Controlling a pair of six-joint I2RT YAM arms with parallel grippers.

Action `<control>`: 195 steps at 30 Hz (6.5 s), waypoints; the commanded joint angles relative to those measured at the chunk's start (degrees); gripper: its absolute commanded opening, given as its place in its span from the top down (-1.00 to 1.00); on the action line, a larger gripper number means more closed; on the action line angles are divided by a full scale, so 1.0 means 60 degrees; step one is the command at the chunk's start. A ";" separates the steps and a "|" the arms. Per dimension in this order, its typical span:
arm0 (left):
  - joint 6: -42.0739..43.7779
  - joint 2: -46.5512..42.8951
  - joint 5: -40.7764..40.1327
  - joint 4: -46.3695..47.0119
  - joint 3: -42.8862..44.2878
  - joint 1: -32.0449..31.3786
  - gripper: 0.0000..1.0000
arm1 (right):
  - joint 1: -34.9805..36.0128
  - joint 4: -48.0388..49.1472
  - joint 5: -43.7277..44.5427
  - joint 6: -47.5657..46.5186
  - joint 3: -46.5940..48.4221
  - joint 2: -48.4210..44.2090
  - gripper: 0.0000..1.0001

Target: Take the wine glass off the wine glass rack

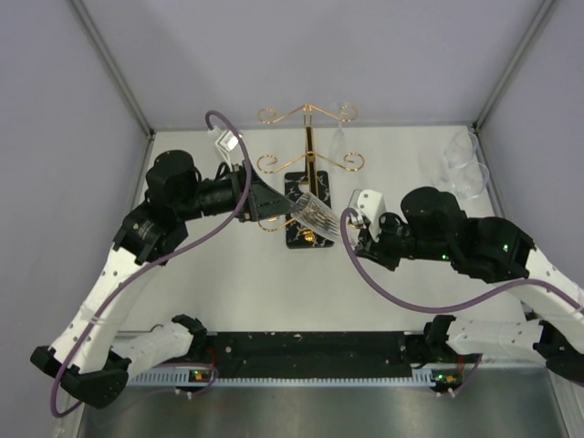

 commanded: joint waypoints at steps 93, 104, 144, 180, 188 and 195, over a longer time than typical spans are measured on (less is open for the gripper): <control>0.4948 0.2383 -0.9763 -0.3085 0.3503 0.3593 1.00 | 0.0666 0.2909 0.2678 0.1277 -0.0754 -0.0597 -0.46; 0.4596 0.3026 -0.9133 -0.2630 0.2432 0.3725 1.00 | -0.0665 0.2644 0.2050 0.2976 -0.0723 0.0092 -0.49; 0.4449 0.4916 -0.9323 -0.2205 0.1098 0.3725 0.60 | -0.2000 0.3831 0.0160 0.4106 -0.1984 0.1147 -0.49; 0.4406 0.3862 -0.8415 -0.1722 0.1523 0.3681 0.23 | -0.2059 0.4065 0.0512 0.4384 -0.1896 0.0913 -0.52; 0.4098 0.2633 -0.7362 -0.0932 0.0719 0.3667 0.24 | -0.2424 0.4417 0.1974 0.5175 -0.0668 0.1146 -0.54; 0.3952 0.1359 -0.5985 -0.0258 -0.0292 0.3666 0.16 | -0.2644 0.5075 0.4068 0.5044 0.0227 0.1411 -0.55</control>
